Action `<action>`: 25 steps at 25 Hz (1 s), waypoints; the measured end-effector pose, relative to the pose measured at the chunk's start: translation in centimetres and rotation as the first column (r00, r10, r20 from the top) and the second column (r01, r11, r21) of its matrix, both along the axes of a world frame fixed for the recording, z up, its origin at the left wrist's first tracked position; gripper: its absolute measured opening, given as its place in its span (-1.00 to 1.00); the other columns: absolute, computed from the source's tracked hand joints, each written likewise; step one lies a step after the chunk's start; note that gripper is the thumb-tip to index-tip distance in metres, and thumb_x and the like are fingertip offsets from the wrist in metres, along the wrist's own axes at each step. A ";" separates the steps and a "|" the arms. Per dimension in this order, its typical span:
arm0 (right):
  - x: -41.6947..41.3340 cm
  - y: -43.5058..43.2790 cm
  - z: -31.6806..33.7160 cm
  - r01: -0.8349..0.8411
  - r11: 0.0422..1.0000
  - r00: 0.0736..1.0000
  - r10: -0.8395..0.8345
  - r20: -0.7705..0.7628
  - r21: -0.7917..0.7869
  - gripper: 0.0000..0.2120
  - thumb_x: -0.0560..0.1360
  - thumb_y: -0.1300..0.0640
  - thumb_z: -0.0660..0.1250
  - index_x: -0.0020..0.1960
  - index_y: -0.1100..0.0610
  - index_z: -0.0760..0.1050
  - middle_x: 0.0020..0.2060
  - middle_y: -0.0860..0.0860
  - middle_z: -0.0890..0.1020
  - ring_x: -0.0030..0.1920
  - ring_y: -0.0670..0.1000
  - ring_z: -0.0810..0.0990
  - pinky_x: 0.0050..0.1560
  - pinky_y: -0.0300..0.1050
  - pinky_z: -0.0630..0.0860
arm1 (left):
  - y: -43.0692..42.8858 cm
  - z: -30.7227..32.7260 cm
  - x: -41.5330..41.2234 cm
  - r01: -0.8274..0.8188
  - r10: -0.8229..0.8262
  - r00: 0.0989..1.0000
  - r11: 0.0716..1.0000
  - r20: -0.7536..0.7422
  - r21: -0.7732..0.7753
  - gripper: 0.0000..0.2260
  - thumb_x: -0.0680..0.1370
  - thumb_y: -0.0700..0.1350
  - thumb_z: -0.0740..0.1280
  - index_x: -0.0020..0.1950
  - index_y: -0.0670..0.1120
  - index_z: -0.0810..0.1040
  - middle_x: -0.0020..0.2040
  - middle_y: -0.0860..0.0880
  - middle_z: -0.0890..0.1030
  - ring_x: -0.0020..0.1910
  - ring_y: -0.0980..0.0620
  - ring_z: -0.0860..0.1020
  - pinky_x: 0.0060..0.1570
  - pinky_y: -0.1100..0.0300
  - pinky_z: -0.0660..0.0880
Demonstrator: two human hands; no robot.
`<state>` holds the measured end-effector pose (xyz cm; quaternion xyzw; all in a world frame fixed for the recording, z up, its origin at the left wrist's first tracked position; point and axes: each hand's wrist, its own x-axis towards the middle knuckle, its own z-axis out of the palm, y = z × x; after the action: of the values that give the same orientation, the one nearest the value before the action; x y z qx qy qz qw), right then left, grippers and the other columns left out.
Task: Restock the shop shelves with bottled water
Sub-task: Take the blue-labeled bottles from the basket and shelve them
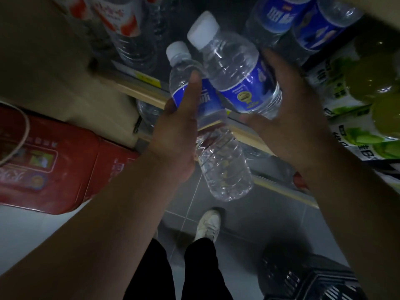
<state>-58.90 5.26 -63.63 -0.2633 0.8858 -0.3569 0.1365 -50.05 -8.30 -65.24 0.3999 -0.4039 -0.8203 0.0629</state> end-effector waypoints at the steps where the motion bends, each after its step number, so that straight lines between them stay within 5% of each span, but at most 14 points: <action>1: -0.2 -0.1 -0.2 -0.011 1.000 0.999 0.010 -0.035 -0.020 -0.13 0.33 0.20 0.56 0.52 -0.02 0.21 0.40 -0.06 0.40 0.34 -0.15 0.43 0.26 -0.23 0.49 | 0.0 0.0 0.1 0.011 -0.011 1.000 1.000 -0.005 -0.011 -0.63 0.58 0.14 0.28 0.22 -0.10 0.58 -0.05 -0.06 0.72 -0.10 -0.04 0.70 -0.16 0.10 0.58; 7: -0.8 -0.1 -3.0 0.209 0.943 0.948 -0.261 -0.184 -0.257 -0.24 0.34 0.18 0.54 0.43 0.23 0.26 0.34 0.11 0.44 0.34 0.03 0.46 0.27 -0.28 0.44 | 0.2 0.0 0.3 0.087 -0.087 0.996 0.996 -0.025 0.004 -0.61 0.56 0.15 0.28 0.22 -0.11 0.54 -0.18 -0.02 0.70 -0.26 0.01 0.68 -0.27 0.14 0.60; 12: -1.7 0.3 -5.3 0.445 0.756 0.845 -0.532 -0.055 -0.480 -0.30 0.30 0.14 0.54 0.29 0.05 0.20 0.19 -0.13 0.42 0.17 -0.31 0.46 0.23 -0.41 0.35 | -0.6 -1.4 0.8 0.150 -0.139 0.982 0.986 -0.130 0.076 -0.69 0.46 -0.12 0.41 0.18 -0.10 0.50 -0.20 -0.02 0.65 -0.24 0.00 0.65 -0.21 0.06 0.58; 19: -1.6 0.3 -6.1 0.368 0.815 0.879 -0.461 -0.117 -0.449 -0.28 0.30 0.26 0.55 0.28 0.10 0.19 0.15 -0.19 0.41 0.12 -0.42 0.44 0.19 -0.48 0.33 | -1.5 -1.5 -0.9 0.090 -0.119 0.976 0.983 -0.181 -0.157 -0.56 0.30 -0.25 0.52 0.15 -0.16 0.53 -0.07 -0.12 0.66 -0.01 -0.18 0.65 0.07 -0.16 0.58; 25: -1.3 0.9 -6.3 0.377 0.820 0.895 -0.442 -0.059 -0.430 -0.29 0.34 0.25 0.54 0.29 0.10 0.15 0.15 -0.29 0.33 0.13 -0.52 0.37 0.17 -0.56 0.27 | -2.3 0.0 -2.0 0.017 -0.030 0.985 0.997 -0.172 -0.076 -0.54 0.40 -0.22 0.51 0.27 -0.12 0.49 0.05 -0.06 0.68 0.00 -0.03 0.68 0.00 -0.16 0.61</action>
<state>-60.21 6.12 -69.91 -0.1160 0.8352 -0.5328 -0.0714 -52.06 -10.63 -65.26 0.3198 -0.4318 -0.8371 0.1029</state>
